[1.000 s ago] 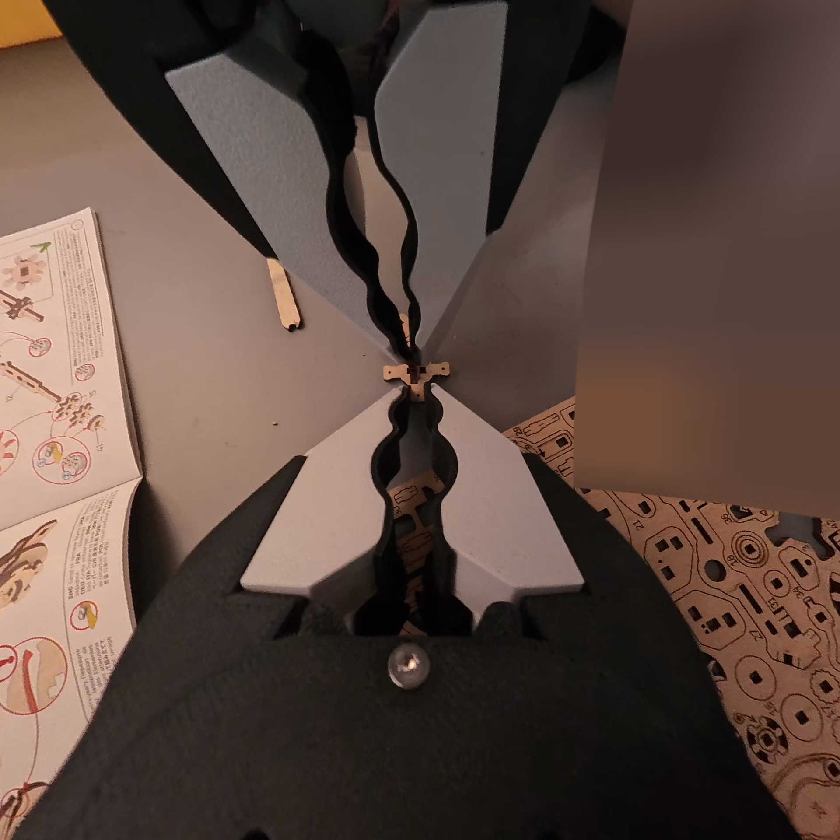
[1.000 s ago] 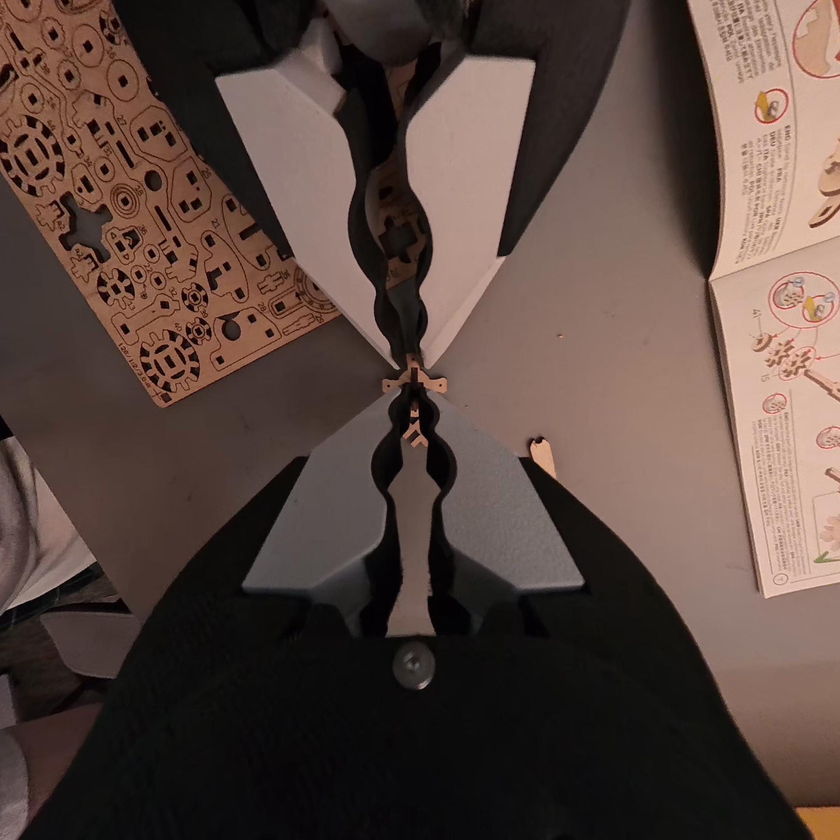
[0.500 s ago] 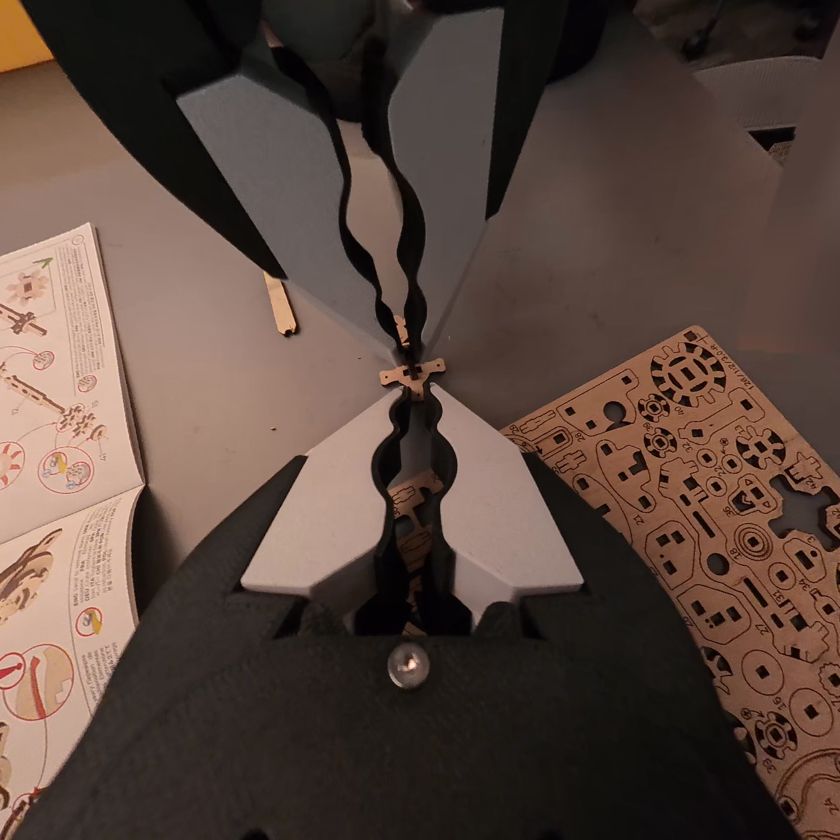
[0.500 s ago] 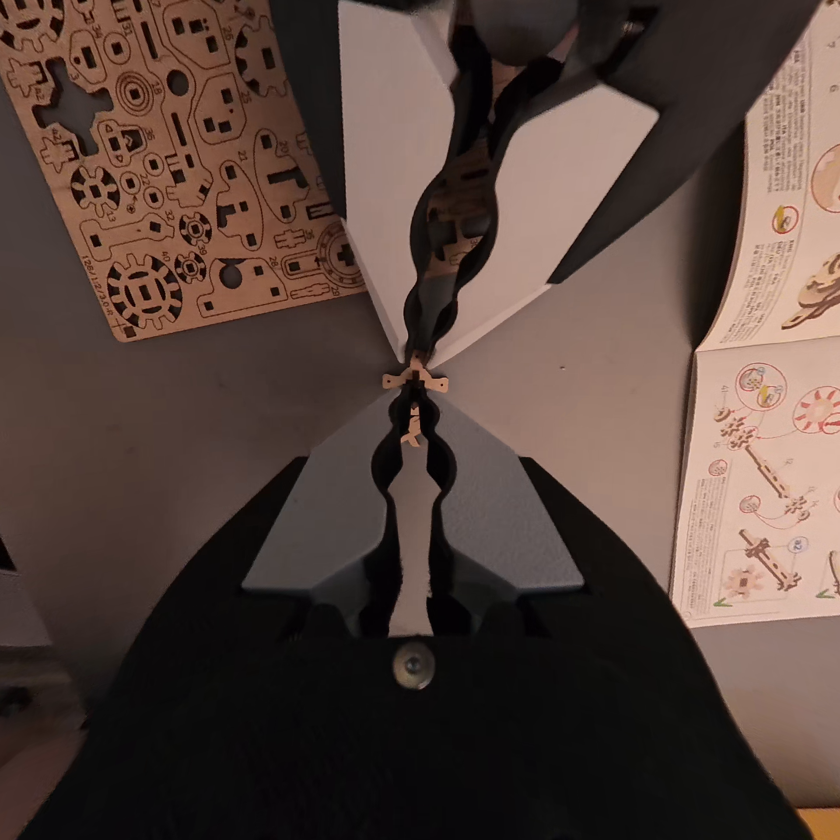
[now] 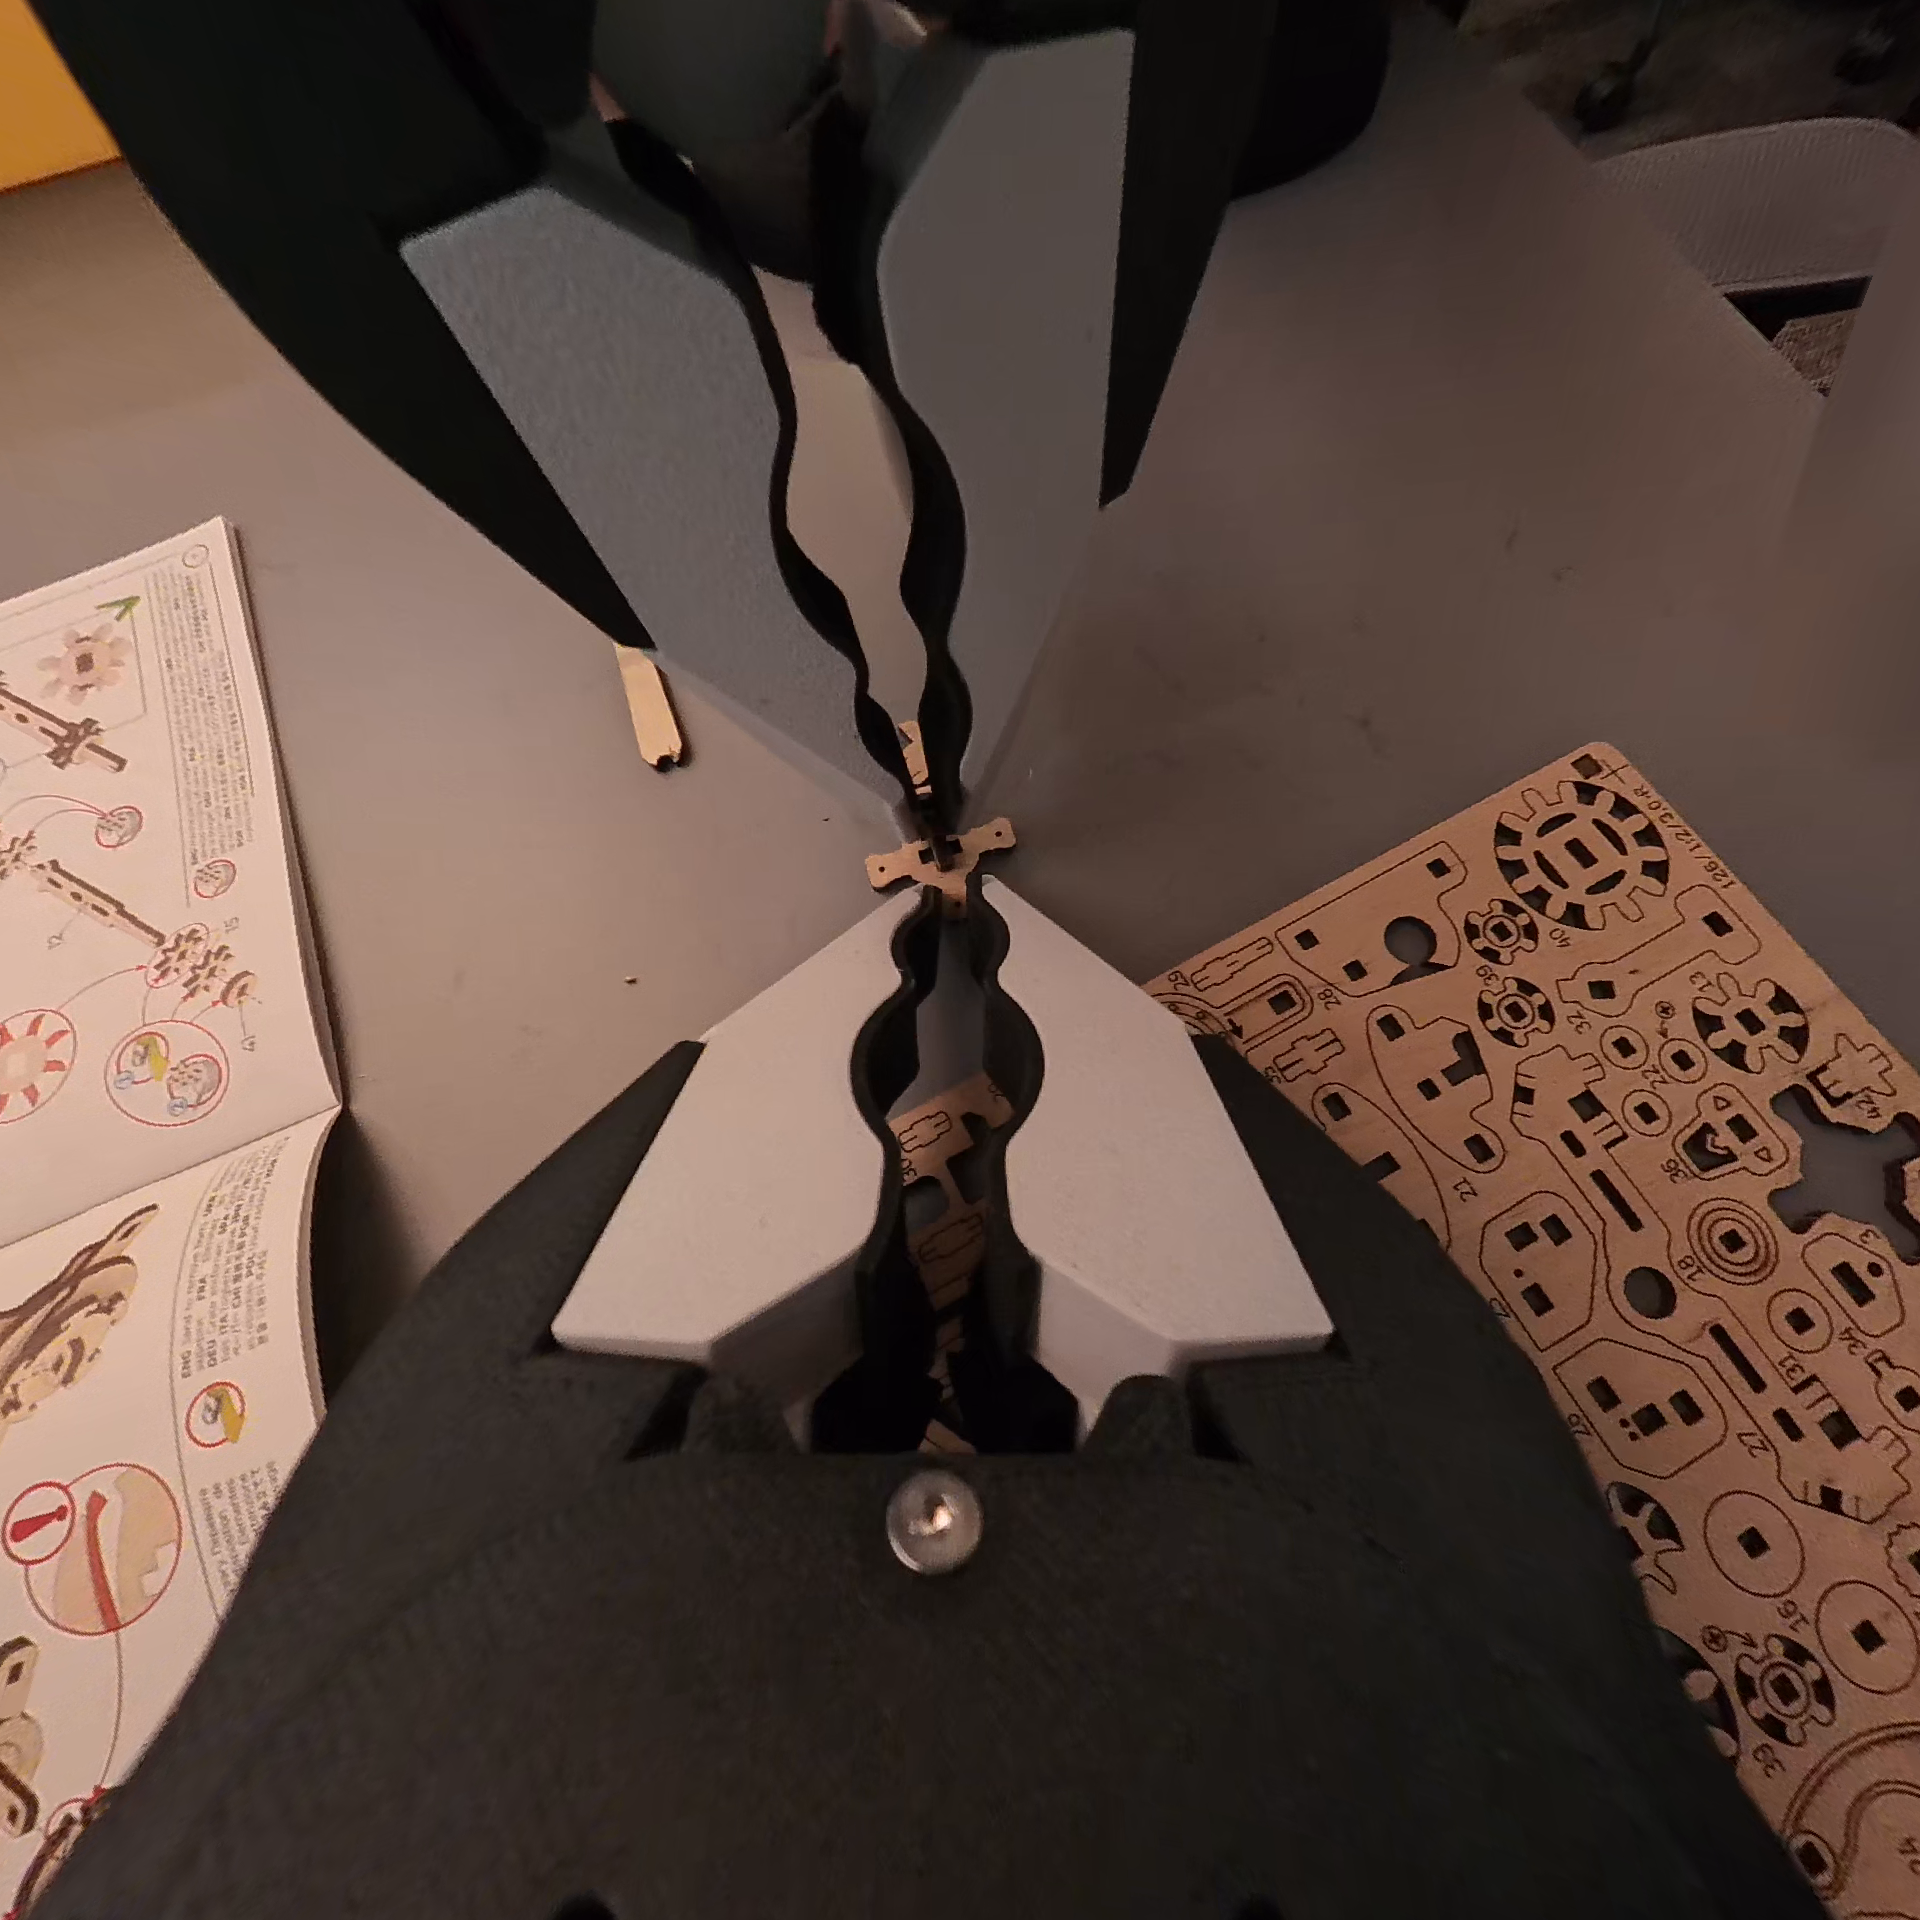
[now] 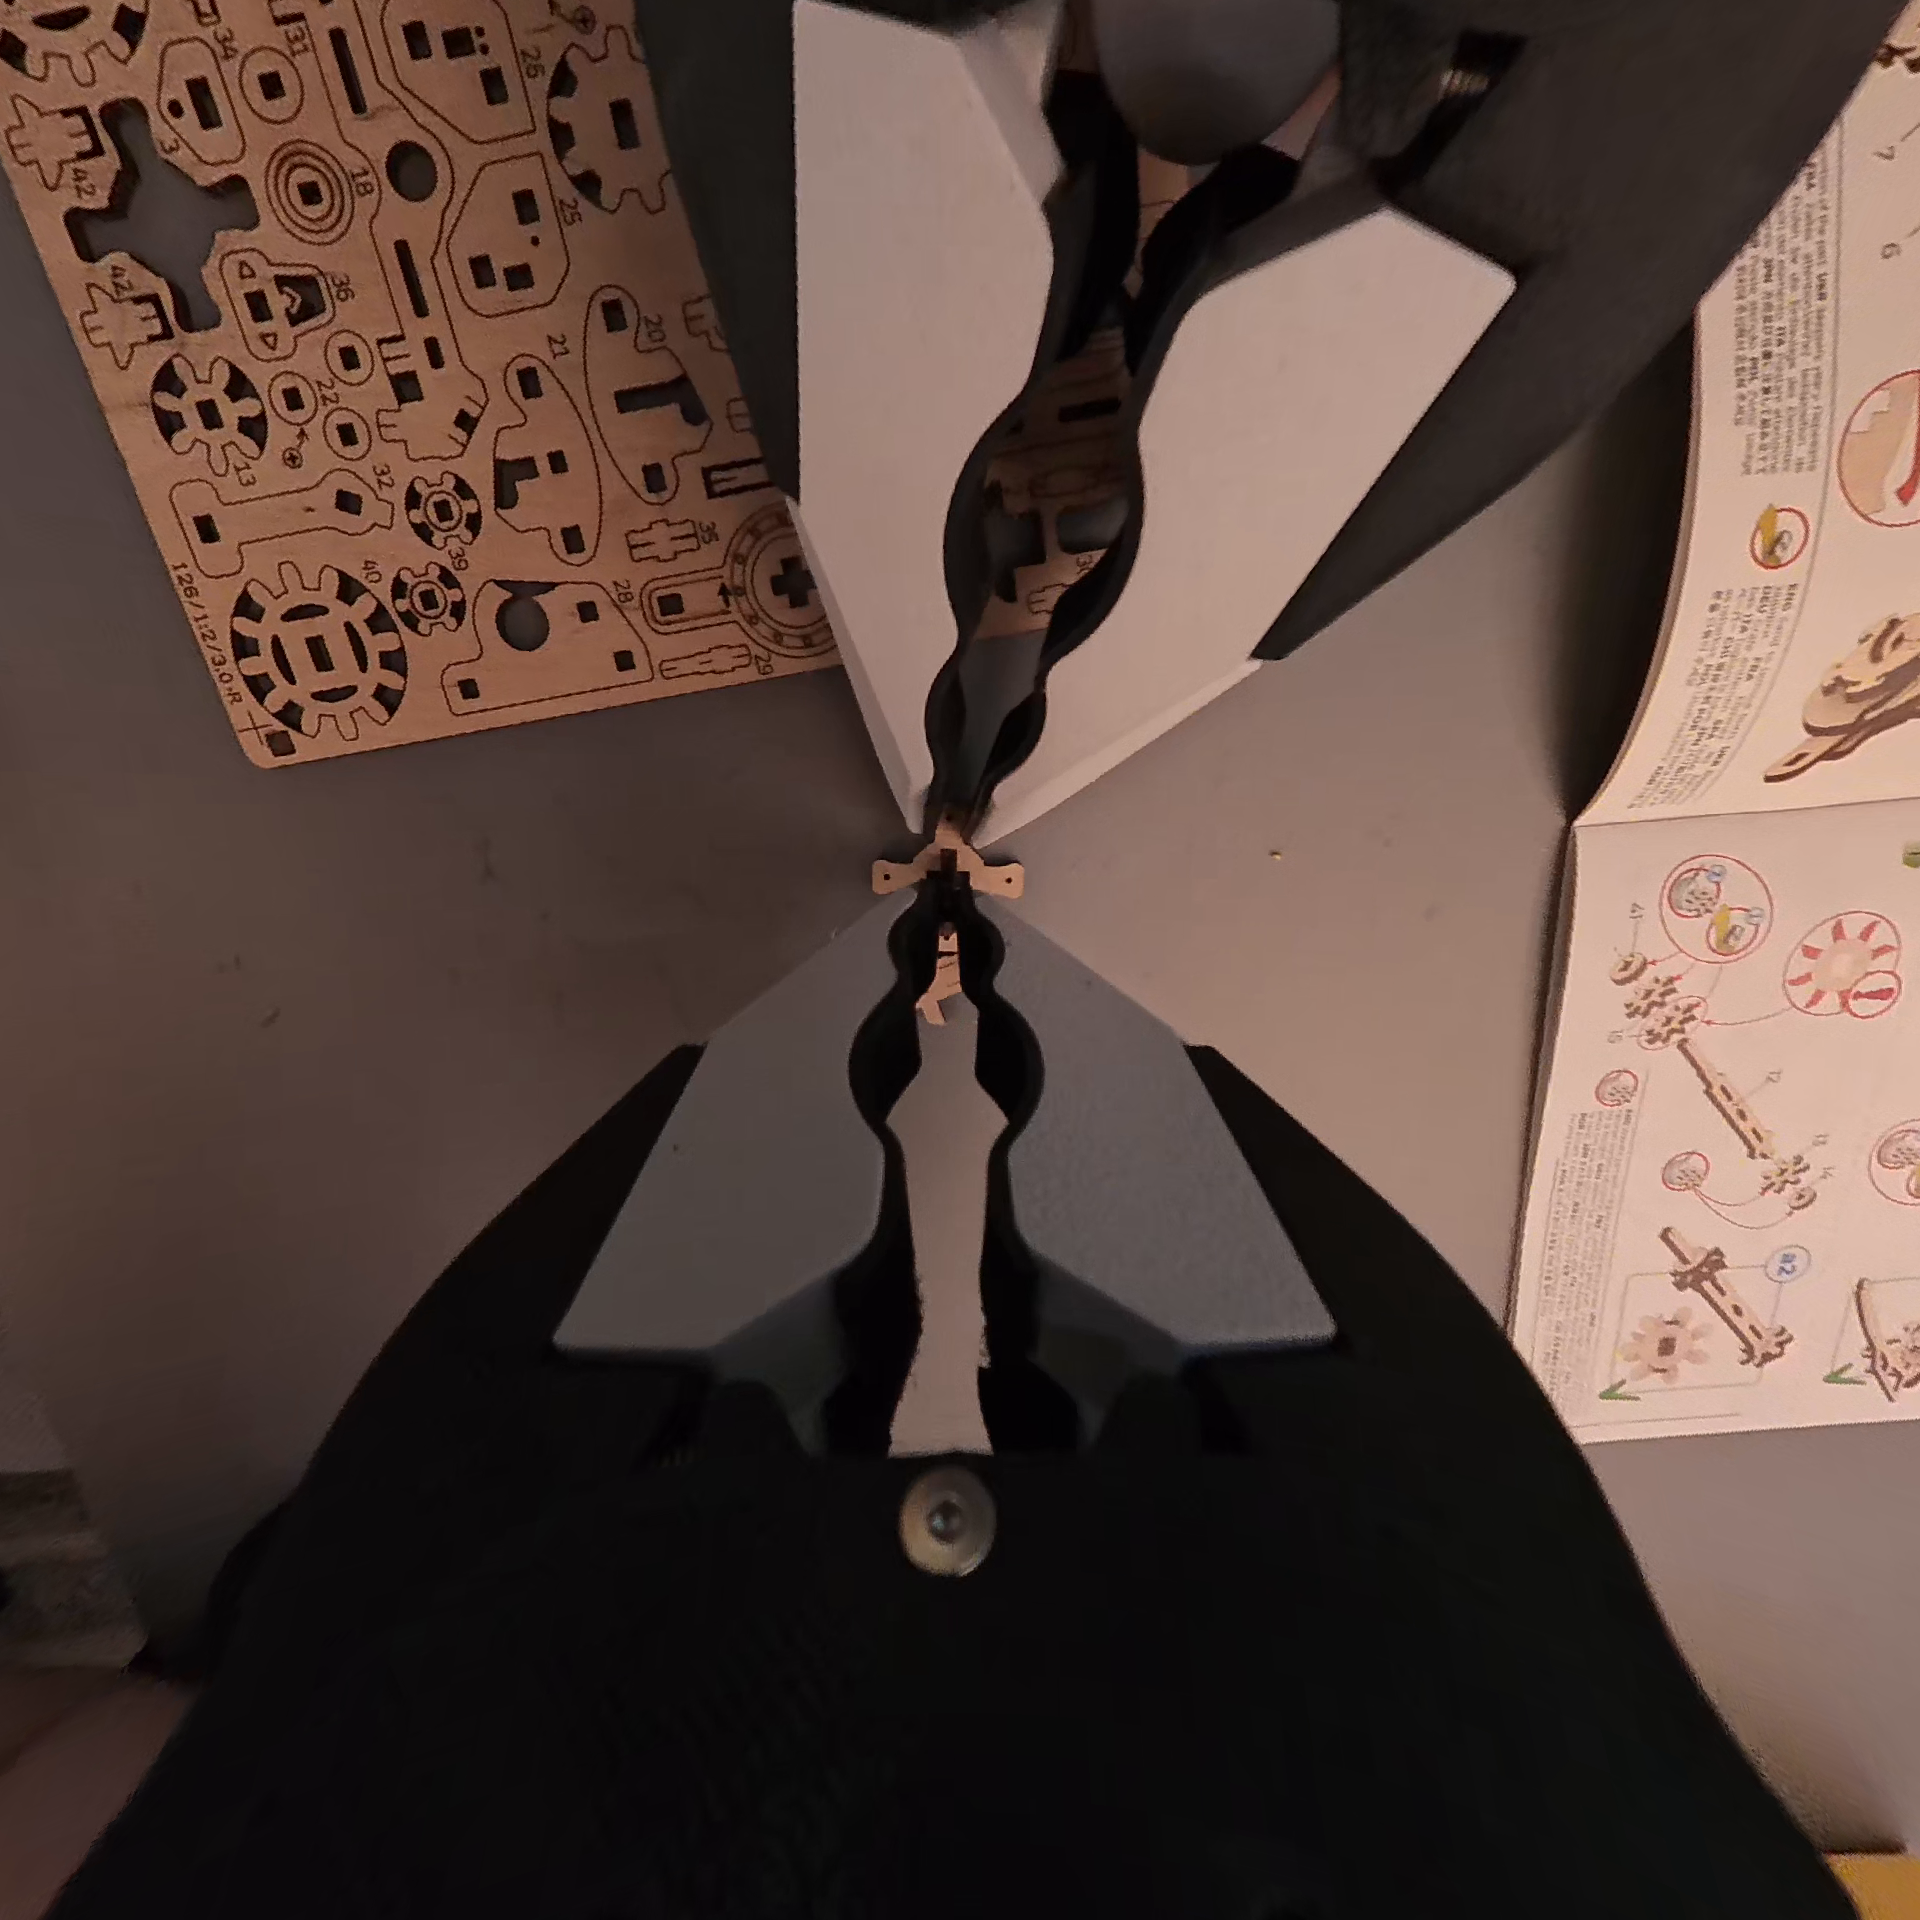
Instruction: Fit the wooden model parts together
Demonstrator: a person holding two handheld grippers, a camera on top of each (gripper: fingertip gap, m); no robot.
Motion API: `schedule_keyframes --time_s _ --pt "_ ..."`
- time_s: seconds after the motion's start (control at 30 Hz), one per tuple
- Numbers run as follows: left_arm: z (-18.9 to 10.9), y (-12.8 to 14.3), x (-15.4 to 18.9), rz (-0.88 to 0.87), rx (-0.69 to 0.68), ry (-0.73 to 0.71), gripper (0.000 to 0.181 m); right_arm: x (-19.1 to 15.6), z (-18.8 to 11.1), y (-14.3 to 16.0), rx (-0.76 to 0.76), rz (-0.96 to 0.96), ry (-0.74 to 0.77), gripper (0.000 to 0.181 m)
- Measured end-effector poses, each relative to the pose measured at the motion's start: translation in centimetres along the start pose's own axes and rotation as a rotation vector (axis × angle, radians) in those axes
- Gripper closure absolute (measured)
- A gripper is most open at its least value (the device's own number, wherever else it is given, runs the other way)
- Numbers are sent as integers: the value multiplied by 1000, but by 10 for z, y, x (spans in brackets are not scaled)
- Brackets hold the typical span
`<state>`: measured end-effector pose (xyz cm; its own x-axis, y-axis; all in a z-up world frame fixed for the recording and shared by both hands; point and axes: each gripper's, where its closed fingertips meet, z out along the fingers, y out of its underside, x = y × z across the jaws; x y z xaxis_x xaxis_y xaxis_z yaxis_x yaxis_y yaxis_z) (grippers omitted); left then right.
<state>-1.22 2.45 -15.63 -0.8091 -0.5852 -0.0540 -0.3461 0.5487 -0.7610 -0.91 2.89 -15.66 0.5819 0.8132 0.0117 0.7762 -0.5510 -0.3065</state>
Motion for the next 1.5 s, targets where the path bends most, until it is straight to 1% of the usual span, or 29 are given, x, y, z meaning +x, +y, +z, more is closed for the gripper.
schedule_keyframes --time_s 0.23,0.33,0.47,0.6,0.63,0.7,0.73,0.8,0.87,0.93,1.03,1.23,1.4,1.5 --pt "0 0 0 0 0 1 179 0 0 -1 57 25 -34 180" --pt "0 0 0 -3 0 3 179 0 0 0 30 37 -64 180" --pt "-2 1 -3 13 7 -28 181 2 -1 -1 -11 -5 -69 180" --pt "-4 0 -2 -5 19 2 181 3 -1 -5 1 0 -107 180" --pt "-4 1 -1 -8 16 10 179 5 -1 -4 -5 -1 -95 180" --pt "-4 2 0 -12 9 14 165 4 -1 -2 -6 7 -102 180" --pt "-4 2 -1 -15 5 6 162 4 -2 -1 -9 9 -103 180" --pt "-3 2 -3 -20 3 0 164 5 -2 0 -15 11 -103 180" --pt "-4 2 -4 -23 7 -10 171 4 -3 0 -22 11 -106 180" --pt "-4 1 -4 -19 13 -14 172 5 -5 1 -39 9 -100 180" --pt "-5 0 -3 -10 22 -15 164 5 -7 2 -55 -8 -104 180" --pt "-10 -1 2 -14 39 14 154 0 -9 0 -76 -32 -137 180" --pt "-28 -8 3 -49 96 25 146 1 -4 6 -174 -32 -136 180" --pt "-37 -10 -3 -54 123 -9 146 1 -3 2 -172 -33 -138 180"
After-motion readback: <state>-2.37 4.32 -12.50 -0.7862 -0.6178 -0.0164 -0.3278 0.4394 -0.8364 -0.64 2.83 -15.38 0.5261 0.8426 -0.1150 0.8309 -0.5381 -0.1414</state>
